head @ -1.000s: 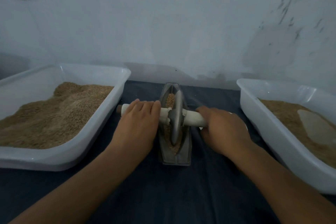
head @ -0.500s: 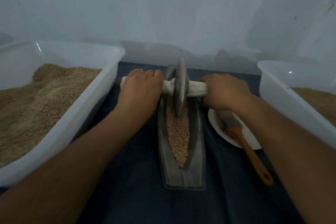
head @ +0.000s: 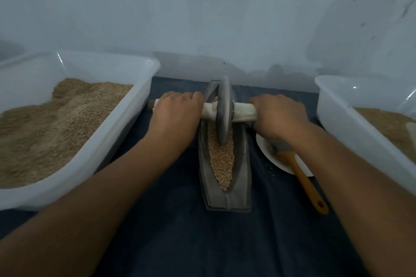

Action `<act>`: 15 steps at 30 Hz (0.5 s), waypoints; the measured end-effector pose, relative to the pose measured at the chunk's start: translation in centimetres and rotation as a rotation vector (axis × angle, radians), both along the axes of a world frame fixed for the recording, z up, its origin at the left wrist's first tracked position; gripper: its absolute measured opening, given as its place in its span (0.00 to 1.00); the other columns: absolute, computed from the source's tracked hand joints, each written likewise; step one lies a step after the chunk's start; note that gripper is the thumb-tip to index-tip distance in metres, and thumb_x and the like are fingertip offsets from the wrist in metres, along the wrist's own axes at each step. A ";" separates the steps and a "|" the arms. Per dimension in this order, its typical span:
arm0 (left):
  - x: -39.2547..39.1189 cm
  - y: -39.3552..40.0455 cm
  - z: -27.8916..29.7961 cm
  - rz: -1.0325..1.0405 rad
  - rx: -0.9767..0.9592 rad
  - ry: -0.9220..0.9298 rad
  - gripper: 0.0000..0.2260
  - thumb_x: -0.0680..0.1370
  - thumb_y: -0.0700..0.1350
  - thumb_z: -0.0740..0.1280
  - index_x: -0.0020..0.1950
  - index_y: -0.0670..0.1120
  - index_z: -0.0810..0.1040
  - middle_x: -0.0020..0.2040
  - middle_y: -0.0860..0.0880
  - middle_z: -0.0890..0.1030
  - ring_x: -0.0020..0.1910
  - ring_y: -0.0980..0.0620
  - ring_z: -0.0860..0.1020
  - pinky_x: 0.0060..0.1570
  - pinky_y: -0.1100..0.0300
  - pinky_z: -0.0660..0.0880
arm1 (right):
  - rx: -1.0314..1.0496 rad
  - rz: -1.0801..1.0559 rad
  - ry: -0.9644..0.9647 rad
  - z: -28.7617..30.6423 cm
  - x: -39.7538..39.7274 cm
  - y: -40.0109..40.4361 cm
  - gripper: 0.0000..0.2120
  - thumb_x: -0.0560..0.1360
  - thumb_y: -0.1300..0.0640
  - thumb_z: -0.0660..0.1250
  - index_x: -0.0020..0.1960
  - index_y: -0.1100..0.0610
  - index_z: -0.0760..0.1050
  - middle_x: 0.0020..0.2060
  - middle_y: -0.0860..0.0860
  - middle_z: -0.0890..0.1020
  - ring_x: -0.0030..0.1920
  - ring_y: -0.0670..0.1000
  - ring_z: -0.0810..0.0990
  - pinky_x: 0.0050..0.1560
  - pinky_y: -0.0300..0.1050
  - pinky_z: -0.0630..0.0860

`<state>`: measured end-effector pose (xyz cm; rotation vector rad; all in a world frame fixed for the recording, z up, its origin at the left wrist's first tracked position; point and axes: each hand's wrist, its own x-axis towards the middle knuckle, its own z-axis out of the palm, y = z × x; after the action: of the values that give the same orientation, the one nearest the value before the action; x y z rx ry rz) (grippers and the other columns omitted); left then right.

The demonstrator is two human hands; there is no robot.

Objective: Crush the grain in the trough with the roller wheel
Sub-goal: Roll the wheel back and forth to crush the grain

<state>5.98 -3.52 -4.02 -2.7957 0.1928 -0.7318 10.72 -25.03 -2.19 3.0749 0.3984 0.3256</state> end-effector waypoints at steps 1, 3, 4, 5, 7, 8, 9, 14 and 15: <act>-0.8 -0.1 0.0 -0.006 -0.001 0.000 0.10 0.78 0.42 0.66 0.57 0.48 0.69 0.52 0.48 0.79 0.48 0.48 0.78 0.44 0.57 0.64 | 0.012 0.013 -0.030 -0.2 -0.9 -0.2 0.13 0.72 0.52 0.70 0.55 0.41 0.76 0.41 0.45 0.77 0.41 0.52 0.76 0.31 0.42 0.61; -2.6 -0.2 -0.2 -0.030 -0.014 0.007 0.12 0.77 0.43 0.67 0.58 0.48 0.69 0.53 0.49 0.79 0.50 0.48 0.77 0.48 0.57 0.66 | 0.022 0.048 -0.079 -0.7 -2.8 -0.6 0.17 0.73 0.52 0.69 0.60 0.40 0.75 0.46 0.46 0.81 0.45 0.53 0.79 0.34 0.44 0.63; -3.4 -0.2 -0.2 -0.051 -0.022 0.001 0.13 0.77 0.43 0.67 0.59 0.49 0.70 0.55 0.49 0.78 0.52 0.48 0.77 0.51 0.56 0.67 | 0.021 0.068 -0.105 -1.0 -3.8 -0.9 0.20 0.73 0.52 0.69 0.63 0.40 0.74 0.49 0.46 0.82 0.48 0.53 0.80 0.36 0.45 0.64; -4.2 -0.2 -0.3 -0.075 -0.033 -0.012 0.14 0.77 0.44 0.68 0.60 0.49 0.70 0.56 0.49 0.78 0.53 0.49 0.76 0.55 0.56 0.67 | 0.028 0.087 -0.130 -1.1 -4.7 -1.0 0.21 0.73 0.51 0.69 0.65 0.40 0.72 0.51 0.46 0.82 0.50 0.53 0.80 0.39 0.46 0.65; -5.6 -0.2 -0.2 -0.106 -0.065 -0.024 0.16 0.76 0.44 0.69 0.63 0.50 0.69 0.58 0.50 0.78 0.57 0.50 0.75 0.65 0.56 0.65 | 0.057 0.113 -0.164 -1.3 -6.4 -1.3 0.22 0.74 0.50 0.68 0.67 0.40 0.71 0.53 0.47 0.82 0.51 0.54 0.80 0.41 0.47 0.66; -6.1 -0.2 -0.2 -0.113 -0.072 -0.027 0.18 0.76 0.45 0.69 0.64 0.50 0.69 0.60 0.51 0.78 0.58 0.50 0.75 0.68 0.56 0.63 | 0.062 0.124 -0.176 -1.3 -7.1 -1.4 0.23 0.75 0.50 0.68 0.68 0.40 0.70 0.54 0.47 0.81 0.51 0.54 0.80 0.42 0.47 0.66; -6.6 -0.2 -0.2 -0.120 -0.075 -0.032 0.18 0.76 0.45 0.69 0.64 0.50 0.69 0.60 0.51 0.77 0.59 0.50 0.75 0.70 0.56 0.62 | 0.060 0.132 -0.183 -1.3 -7.7 -1.6 0.24 0.75 0.50 0.68 0.70 0.40 0.69 0.55 0.47 0.81 0.52 0.53 0.80 0.43 0.47 0.67; -8.2 -0.2 -0.5 -0.134 -0.111 -0.020 0.23 0.76 0.46 0.70 0.69 0.49 0.67 0.67 0.51 0.74 0.67 0.51 0.72 0.76 0.55 0.53 | 0.070 0.136 -0.222 -1.5 -9.4 -1.9 0.22 0.76 0.49 0.67 0.69 0.40 0.69 0.54 0.46 0.80 0.53 0.53 0.79 0.43 0.47 0.65; -8.1 -0.1 -0.6 -0.130 -0.113 -0.014 0.24 0.76 0.46 0.70 0.70 0.49 0.67 0.68 0.51 0.74 0.68 0.51 0.71 0.76 0.55 0.53 | 0.063 0.140 -0.236 -1.5 -9.3 -1.8 0.22 0.76 0.49 0.67 0.69 0.40 0.70 0.54 0.46 0.80 0.52 0.53 0.79 0.43 0.48 0.65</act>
<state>-2.16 -3.61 -4.62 -2.9057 0.3436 -0.8164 1.38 -26.84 -3.69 3.0244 0.6029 0.7089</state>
